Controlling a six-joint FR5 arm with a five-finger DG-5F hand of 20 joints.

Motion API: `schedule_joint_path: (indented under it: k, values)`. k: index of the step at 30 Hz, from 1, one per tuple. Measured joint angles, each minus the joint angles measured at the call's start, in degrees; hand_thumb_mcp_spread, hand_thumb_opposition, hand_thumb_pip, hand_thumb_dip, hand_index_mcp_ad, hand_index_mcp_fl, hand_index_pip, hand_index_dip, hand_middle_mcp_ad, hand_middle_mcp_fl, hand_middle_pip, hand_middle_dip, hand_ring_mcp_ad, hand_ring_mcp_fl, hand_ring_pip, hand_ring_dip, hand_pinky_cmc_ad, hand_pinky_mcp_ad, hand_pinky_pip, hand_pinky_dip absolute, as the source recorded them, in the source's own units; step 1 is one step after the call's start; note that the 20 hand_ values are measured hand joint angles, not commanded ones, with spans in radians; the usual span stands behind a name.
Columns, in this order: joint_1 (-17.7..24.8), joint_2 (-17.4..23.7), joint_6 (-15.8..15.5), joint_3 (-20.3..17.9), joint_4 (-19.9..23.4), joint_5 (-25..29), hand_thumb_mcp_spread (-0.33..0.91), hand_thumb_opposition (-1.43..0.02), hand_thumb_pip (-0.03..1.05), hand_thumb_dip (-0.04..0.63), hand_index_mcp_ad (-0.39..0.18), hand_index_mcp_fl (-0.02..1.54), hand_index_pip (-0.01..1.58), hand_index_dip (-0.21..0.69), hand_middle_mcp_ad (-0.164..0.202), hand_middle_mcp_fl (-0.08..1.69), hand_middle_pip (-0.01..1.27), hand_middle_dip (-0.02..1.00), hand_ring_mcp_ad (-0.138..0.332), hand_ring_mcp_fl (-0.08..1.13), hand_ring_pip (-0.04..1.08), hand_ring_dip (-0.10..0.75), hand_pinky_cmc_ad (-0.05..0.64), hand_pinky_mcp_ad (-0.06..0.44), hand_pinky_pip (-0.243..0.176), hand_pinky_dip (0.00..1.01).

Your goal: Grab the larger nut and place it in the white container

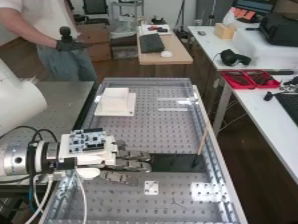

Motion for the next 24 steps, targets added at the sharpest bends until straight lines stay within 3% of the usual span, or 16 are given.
schedule_joint_path:
  k: [10,15,24]
  values:
    - [0.1,-0.3,0.0,0.1,0.1,-0.2,0.32,-0.89,0.81,0.220,-0.208,0.15,1.54,0.017,0.042,0.01,0.12,0.18,0.113,0.00,0.13,0.093,0.326,0.264,-0.075,0.53]
    - [0.1,-0.1,0.8,0.2,0.8,-0.6,0.31,-0.91,0.81,0.218,-0.169,0.21,1.54,0.003,0.040,0.01,0.12,0.18,0.112,0.00,0.13,0.093,0.326,0.264,-0.075,0.53]
    - [0.8,1.8,3.4,0.4,2.5,-1.6,0.31,-0.91,0.81,0.218,-0.168,0.23,1.54,-0.003,0.044,0.00,0.13,0.18,0.113,0.00,0.13,0.093,0.328,0.264,-0.075,0.53]
